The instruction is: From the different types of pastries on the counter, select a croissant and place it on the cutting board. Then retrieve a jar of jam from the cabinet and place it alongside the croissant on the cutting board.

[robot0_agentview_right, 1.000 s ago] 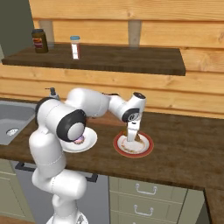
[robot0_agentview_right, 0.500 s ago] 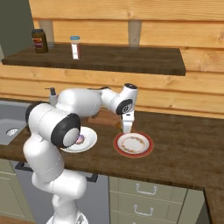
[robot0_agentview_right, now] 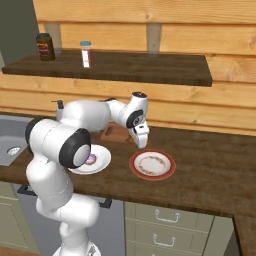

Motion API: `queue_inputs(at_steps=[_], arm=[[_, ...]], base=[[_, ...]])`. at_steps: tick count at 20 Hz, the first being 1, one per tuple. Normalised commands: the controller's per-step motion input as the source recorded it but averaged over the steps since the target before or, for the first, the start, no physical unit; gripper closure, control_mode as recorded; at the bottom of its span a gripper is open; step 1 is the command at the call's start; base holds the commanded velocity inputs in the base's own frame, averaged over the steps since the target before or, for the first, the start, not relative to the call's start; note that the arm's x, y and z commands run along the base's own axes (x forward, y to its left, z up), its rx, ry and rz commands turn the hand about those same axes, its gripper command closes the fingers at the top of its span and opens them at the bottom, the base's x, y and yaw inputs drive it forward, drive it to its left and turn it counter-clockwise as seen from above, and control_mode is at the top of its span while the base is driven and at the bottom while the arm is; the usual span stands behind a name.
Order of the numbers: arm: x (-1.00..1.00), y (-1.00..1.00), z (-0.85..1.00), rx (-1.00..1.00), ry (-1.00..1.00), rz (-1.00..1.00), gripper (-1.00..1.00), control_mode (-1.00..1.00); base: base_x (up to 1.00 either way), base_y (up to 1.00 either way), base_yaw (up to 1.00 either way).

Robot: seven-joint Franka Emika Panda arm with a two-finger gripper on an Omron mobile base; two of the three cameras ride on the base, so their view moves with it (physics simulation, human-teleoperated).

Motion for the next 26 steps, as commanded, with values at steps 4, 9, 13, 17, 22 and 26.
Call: queue_inputs(at_steps=[4,9,13,17,22,26], arm=[[0.70,0.23,0.00,0.00,0.00,0.22,1.00,-1.00],[0.42,0.08,0.00,0.00,-0.01,0.27,1.00,-1.00],[0.55,0.00,0.00,-0.04,-0.05,0.24,1.00,-1.00],[0.50,0.01,0.00,-0.04,-0.04,0.20,1.00,-1.00],[0.30,0.10,-0.06,-0.02,-0.01,0.17,1.00,-1.00],[0.01,0.33,-0.15,-0.01,0.00,0.13,1.00,-1.00]], base=[[0.00,0.00,0.00],[0.00,0.00,0.00],[0.00,0.00,0.00],[0.00,0.00,0.00],[0.00,0.00,0.00],[0.00,0.00,0.00]])
